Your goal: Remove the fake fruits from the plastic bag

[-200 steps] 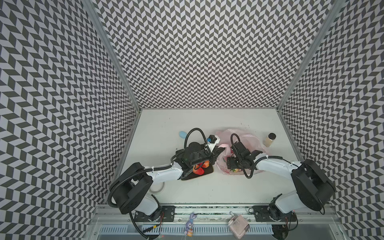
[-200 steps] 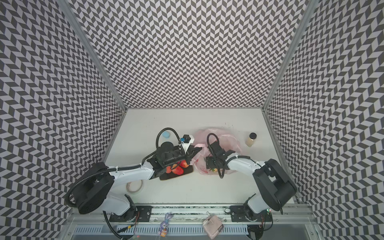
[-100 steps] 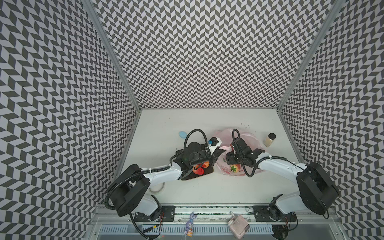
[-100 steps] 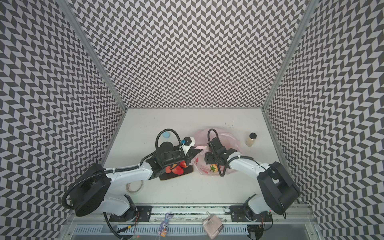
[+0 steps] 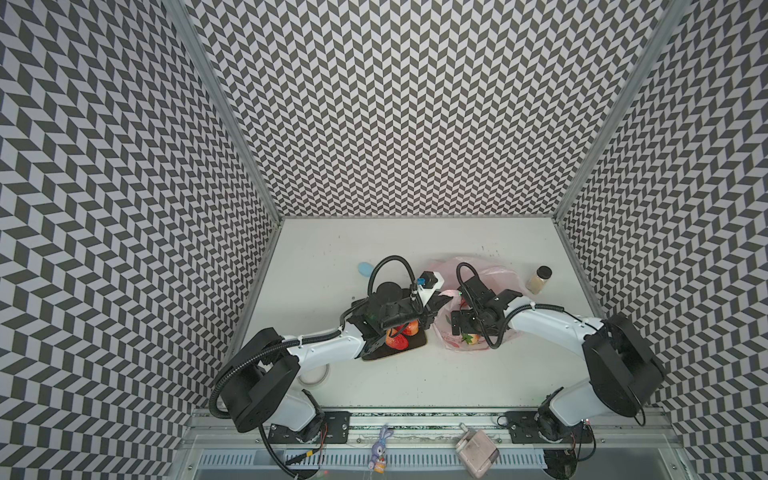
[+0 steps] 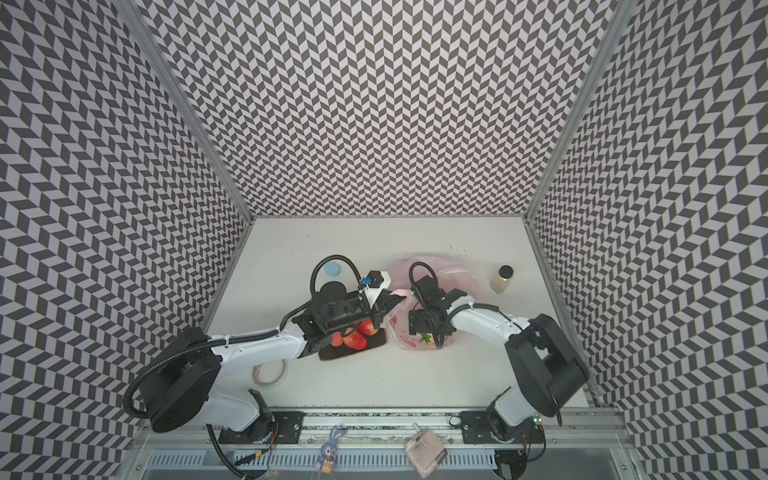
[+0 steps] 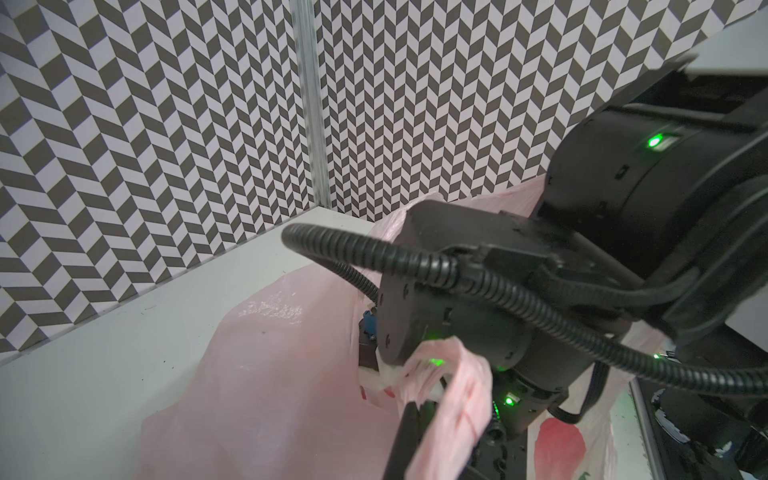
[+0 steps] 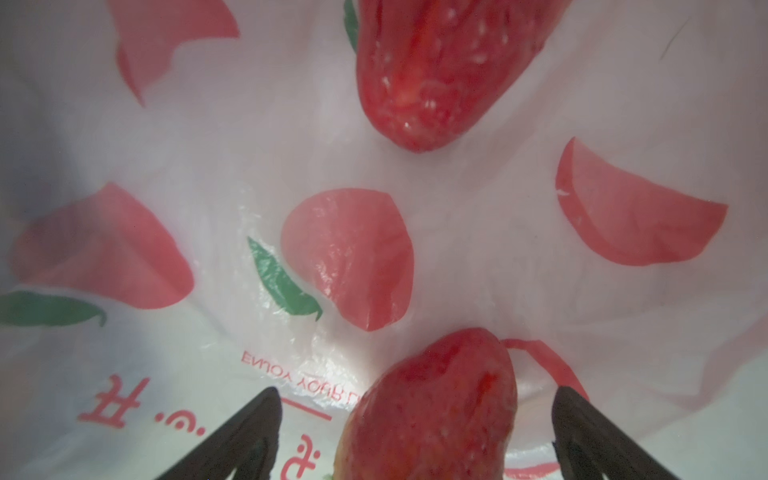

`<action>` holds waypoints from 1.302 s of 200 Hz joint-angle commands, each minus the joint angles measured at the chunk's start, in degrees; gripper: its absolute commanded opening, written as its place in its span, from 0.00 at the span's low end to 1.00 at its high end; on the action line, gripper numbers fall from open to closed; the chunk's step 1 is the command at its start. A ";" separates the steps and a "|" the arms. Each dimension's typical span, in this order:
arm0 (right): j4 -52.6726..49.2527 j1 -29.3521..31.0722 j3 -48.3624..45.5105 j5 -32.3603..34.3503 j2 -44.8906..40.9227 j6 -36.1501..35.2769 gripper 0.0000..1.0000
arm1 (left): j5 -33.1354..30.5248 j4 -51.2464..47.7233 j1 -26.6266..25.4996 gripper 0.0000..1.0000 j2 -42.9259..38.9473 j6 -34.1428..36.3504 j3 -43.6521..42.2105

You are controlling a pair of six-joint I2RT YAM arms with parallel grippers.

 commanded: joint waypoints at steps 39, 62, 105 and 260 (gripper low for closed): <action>-0.30 0.04 0.53 2.91 3.19 4.30 0.82 | -1.24 2.05 -1.36 0.00 0.54 -0.44 1.93; -0.07 0.05 -0.38 3.62 2.85 4.69 0.70 | -2.67 2.71 -1.80 0.00 0.85 -0.96 2.31; 1.33 0.07 -1.53 4.37 0.42 5.21 0.43 | -4.36 4.42 -1.97 0.00 1.04 -3.13 2.24; 21.16 -7.71 -2.78 3.38 -16.31 -0.25 0.33 | -5.05 12.78 4.95 0.00 25.72 -9.78 27.51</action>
